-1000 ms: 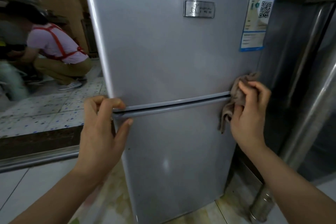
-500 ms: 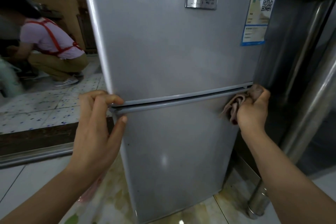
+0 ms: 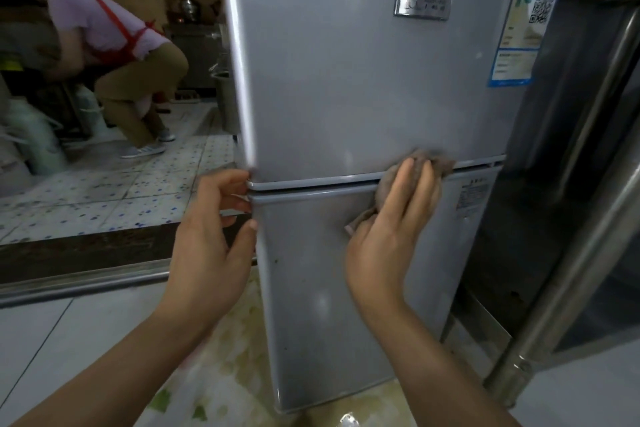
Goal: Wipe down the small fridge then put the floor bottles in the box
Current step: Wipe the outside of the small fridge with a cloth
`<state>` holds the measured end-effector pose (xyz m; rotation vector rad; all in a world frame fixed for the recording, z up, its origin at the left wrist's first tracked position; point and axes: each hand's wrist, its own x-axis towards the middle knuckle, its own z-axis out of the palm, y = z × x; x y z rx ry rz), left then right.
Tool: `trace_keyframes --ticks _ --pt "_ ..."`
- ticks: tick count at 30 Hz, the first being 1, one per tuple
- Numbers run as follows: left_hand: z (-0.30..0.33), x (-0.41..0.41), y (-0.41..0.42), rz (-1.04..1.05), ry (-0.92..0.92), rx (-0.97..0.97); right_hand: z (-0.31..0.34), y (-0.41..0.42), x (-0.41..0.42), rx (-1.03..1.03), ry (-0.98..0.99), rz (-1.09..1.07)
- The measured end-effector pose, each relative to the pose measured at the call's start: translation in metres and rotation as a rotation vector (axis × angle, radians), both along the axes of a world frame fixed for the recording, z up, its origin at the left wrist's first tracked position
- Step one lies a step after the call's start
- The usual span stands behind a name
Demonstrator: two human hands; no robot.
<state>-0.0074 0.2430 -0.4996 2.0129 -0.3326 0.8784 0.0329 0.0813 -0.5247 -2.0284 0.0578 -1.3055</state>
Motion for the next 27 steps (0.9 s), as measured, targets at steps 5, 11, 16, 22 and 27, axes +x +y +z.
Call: trace_keyframes --ticks 5,11,16,22,27 --pt "-0.001 -0.011 0.01 -0.047 0.053 0.113 -0.009 0.05 -0.017 -0.234 -0.066 0.119" --pt "-0.002 -0.02 0.033 0.04 0.023 0.092 -0.011 0.067 -0.021 -0.465 -0.171 0.266" --pt "-0.016 -0.018 0.048 0.122 0.057 0.079 -0.015 0.046 0.0 -0.821 -0.306 0.297" --pt "-0.042 -0.023 0.047 0.097 0.102 0.175 -0.088 0.023 0.005 -1.279 -0.275 0.277" --pt "-0.051 -0.027 0.036 0.068 0.141 0.219 -0.128 0.004 0.0 -1.554 -0.218 0.288"
